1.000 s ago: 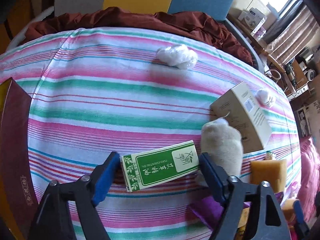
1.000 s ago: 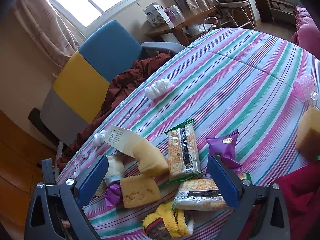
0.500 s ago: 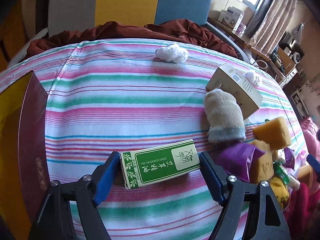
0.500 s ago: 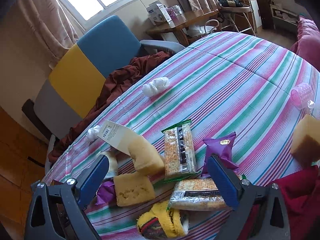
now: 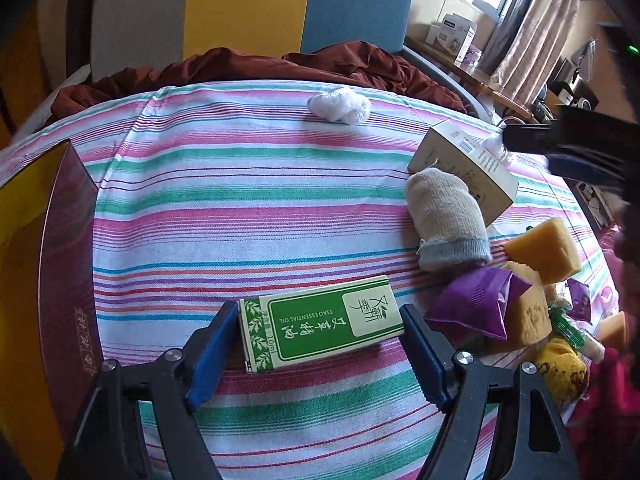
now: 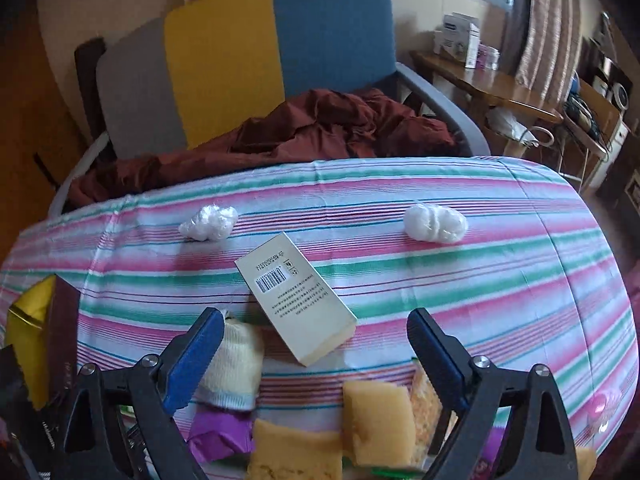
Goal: Organize objects
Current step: 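Grasp the green-white oil box with left tool while right tool grasps cream box, then carry the green box into the gold tray and open the left tool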
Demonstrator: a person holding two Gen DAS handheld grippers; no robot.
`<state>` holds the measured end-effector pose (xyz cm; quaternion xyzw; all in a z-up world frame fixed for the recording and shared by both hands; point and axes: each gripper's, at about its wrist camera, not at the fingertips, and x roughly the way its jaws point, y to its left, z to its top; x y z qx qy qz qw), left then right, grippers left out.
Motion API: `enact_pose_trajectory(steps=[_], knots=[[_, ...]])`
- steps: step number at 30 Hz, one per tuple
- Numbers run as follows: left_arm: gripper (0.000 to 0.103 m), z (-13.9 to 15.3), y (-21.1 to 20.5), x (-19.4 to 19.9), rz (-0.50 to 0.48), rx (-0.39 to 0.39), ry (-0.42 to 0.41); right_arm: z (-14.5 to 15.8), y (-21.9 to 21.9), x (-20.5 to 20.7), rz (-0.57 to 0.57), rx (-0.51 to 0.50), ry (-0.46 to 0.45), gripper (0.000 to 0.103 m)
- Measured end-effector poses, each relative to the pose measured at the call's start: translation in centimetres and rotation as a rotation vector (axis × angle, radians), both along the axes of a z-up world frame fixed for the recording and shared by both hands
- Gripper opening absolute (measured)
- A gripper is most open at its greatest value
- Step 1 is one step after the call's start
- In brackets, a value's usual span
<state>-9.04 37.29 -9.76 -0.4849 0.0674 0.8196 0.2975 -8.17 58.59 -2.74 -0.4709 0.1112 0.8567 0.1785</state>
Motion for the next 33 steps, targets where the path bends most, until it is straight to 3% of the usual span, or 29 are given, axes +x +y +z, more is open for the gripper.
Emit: enact_pose_trajectory(steps=[4, 6, 8, 9, 24, 31, 33], knots=[[0.079, -0.1, 0.1, 0.3, -0.012, -0.016, 0.021, -3.8, 0.9, -2.1, 0.001, 0.017, -0.078, 0.086], [0.078, -0.3, 0.3, 0.6, -0.025, -0.035, 0.047, -5.4, 1.5, -1.6, -0.012, -0.050, -0.071, 0.064], [0.078, -0.5, 0.5, 1.0, -0.035, -0.063, 0.084, -6.1, 1.7, -1.0, -0.020, -0.045, -0.087, 0.052], [0.078, -0.6, 0.6, 1.2, -0.037, -0.076, 0.101, -5.9, 1.6, -0.9, -0.012, -0.037, -0.081, 0.051], [0.078, -0.8, 0.7, 1.8, -0.030, -0.098, 0.156, -6.4, 2.2, -1.4, -0.004, -0.129, -0.086, 0.054], [0.078, -0.8, 0.9, 2.0, -0.033, -0.108, 0.178, -5.7, 2.4, -1.7, -0.018, -0.091, -0.047, 0.055], [0.075, -0.7, 1.0, 2.1, -0.034, -0.115, 0.181, -5.7, 2.3, -1.6, -0.006, -0.081, -0.033, 0.052]])
